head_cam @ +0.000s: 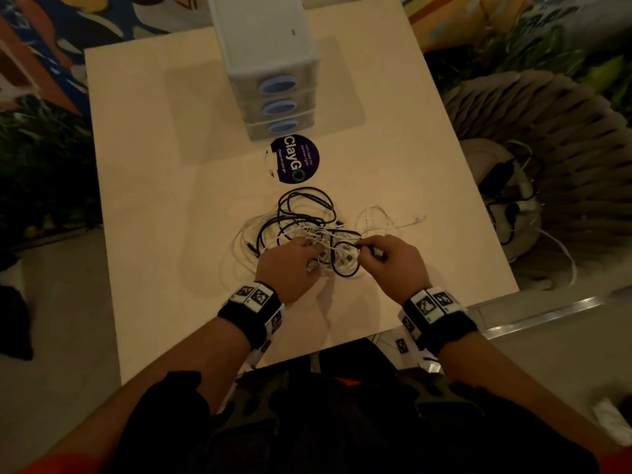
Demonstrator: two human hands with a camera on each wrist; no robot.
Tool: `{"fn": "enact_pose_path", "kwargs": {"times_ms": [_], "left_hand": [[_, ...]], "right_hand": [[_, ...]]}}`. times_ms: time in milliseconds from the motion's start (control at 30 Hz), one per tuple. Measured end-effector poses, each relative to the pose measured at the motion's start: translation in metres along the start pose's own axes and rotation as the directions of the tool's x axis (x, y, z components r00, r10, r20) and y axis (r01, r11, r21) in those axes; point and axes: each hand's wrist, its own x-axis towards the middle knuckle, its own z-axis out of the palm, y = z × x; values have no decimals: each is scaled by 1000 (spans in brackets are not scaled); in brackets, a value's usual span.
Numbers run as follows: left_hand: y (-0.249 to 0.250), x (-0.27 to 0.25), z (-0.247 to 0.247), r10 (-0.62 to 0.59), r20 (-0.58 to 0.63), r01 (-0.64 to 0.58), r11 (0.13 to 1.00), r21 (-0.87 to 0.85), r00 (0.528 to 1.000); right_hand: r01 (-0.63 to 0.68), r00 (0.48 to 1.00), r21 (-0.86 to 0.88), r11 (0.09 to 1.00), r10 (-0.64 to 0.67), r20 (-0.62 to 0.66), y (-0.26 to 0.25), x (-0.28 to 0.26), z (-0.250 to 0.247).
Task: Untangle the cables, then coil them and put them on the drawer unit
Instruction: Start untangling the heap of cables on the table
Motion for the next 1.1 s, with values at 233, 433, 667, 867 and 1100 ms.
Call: {"fn": "enact_pose_path", "kwargs": {"times_ms": [233, 433, 667, 867, 1100], "left_hand": [[3, 0, 2, 13, -36, -20, 985, -173, 999], [6, 3, 1, -52, -101, 5, 908, -419, 994], [4, 1, -2, -74, -68, 28, 856, -517, 995], [2, -7, 0, -52, -30, 19, 750, -662, 998], [-3, -10, -1, -81, -12, 56, 779, -625, 997]], "right_hand": [[-67, 997, 410, 910, 75, -3, -9, 7, 9], [-105, 993, 184, 977, 92, 77, 0, 15, 16], [-22, 994, 36, 999, 18, 103, 1, 13, 15], [-43, 986, 8, 999, 42, 160, -4, 19, 11], [-30, 979, -4, 1000, 30, 200, -12, 24, 3]]}}
